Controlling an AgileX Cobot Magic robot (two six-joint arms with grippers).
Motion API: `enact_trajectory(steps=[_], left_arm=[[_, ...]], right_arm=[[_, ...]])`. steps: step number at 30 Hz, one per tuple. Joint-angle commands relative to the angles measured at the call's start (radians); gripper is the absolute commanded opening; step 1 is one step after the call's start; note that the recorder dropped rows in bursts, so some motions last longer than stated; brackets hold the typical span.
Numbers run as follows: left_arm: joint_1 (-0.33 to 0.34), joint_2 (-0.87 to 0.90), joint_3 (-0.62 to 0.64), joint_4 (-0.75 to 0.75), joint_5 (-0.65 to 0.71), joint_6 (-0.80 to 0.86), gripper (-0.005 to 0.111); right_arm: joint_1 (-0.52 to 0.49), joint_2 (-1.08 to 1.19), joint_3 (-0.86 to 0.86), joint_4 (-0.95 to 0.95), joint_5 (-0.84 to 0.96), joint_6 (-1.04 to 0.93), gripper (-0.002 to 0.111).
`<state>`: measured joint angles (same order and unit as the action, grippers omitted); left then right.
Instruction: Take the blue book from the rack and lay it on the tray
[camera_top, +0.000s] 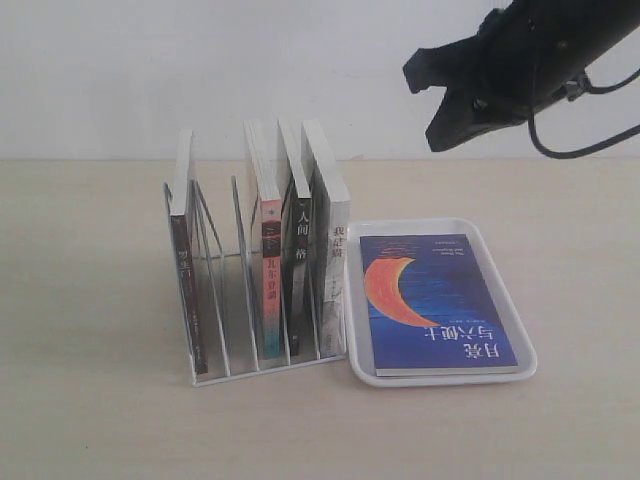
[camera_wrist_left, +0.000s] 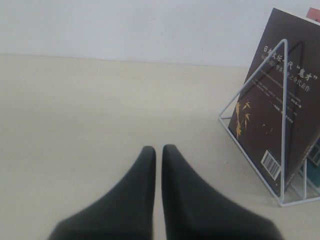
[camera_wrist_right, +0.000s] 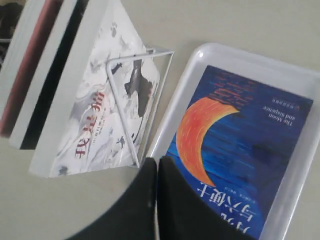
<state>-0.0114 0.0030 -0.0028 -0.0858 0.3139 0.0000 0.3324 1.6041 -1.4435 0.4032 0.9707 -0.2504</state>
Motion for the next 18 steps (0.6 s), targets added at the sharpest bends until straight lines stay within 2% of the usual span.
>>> enact_trajectory(steps=[1, 6, 13, 18], left_arm=[[0.003, -0.003, 0.003, 0.0, -0.006, -0.008, 0.005], [0.003, -0.003, 0.003, 0.0, -0.006, -0.008, 0.005], [0.003, -0.003, 0.003, 0.0, -0.006, -0.008, 0.005], [0.003, -0.003, 0.003, 0.0, -0.006, -0.008, 0.005]], right_arm=[[0.04, 0.017, 0.024, 0.008, -0.025, 0.071, 0.0], [0.123, 0.01, 0.108, 0.002, -0.125, 0.062, 0.0], [0.229, 0.01, 0.262, 0.023, -0.132, 0.069, 0.0], [0.314, 0.01, 0.406, 0.03, -0.234, 0.057, 0.0]])
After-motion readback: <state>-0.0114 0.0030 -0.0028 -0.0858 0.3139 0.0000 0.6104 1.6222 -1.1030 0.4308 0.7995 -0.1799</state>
